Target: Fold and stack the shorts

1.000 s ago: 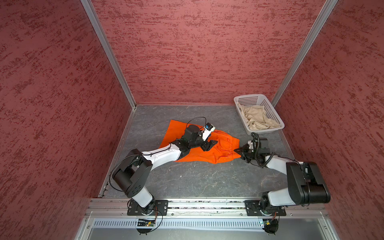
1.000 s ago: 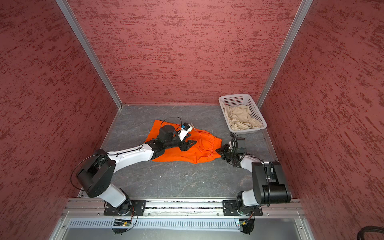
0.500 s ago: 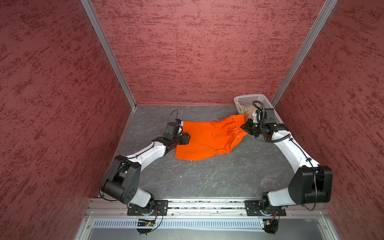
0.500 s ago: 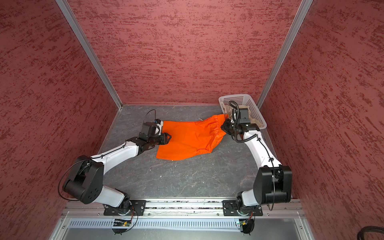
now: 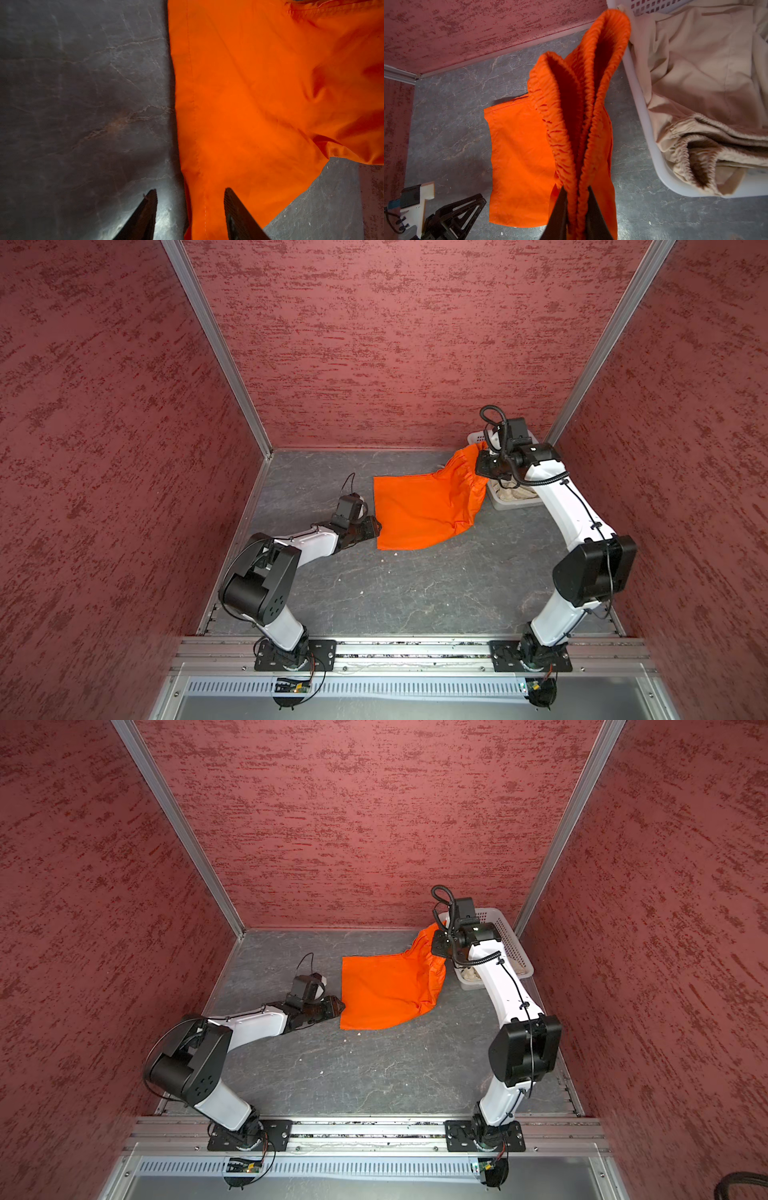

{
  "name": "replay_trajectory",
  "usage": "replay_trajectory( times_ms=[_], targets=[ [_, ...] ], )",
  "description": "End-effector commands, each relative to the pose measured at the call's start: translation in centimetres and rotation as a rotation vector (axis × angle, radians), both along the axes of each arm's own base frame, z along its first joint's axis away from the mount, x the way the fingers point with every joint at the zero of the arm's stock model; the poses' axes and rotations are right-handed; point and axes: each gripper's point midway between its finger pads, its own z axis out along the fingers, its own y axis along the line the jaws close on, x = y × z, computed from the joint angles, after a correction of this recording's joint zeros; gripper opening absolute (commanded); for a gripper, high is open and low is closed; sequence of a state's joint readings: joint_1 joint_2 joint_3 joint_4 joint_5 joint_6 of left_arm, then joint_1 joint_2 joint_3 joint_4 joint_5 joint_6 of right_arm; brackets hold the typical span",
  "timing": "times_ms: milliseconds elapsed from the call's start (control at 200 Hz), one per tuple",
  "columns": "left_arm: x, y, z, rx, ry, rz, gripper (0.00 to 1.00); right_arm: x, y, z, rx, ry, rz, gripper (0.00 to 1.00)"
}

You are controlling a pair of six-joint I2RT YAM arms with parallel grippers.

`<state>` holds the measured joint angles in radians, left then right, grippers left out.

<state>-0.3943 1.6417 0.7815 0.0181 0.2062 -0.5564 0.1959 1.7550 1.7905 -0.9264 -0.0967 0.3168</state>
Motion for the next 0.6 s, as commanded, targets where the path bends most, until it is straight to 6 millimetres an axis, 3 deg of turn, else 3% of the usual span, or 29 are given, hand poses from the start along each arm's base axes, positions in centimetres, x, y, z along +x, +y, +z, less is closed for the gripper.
replay_trajectory(
  times_ms=[0, 130, 341, 596],
  targets=[
    [0.5, -1.0, -0.1, -0.052, -0.013, -0.002, 0.5, 0.2, 0.8, 1.5, -0.069, -0.036, 0.0, 0.12],
    [0.4, -1.4, -1.5, -0.062, 0.016, -0.01, 0.42, 0.5, 3.0, 1.9, -0.104, -0.064, 0.002, 0.13],
    [0.4, -1.8, -3.2, -0.021, 0.044, -0.025, 0.24, 0.7, 6.1, 0.7, -0.188, -0.071, 0.008, 0.13],
    [0.5, -2.2, -3.8, -0.011, 0.053, -0.031, 0.21, 0.2, 12.0, -1.9, -0.174, -0.048, 0.08, 0.13]
  ],
)
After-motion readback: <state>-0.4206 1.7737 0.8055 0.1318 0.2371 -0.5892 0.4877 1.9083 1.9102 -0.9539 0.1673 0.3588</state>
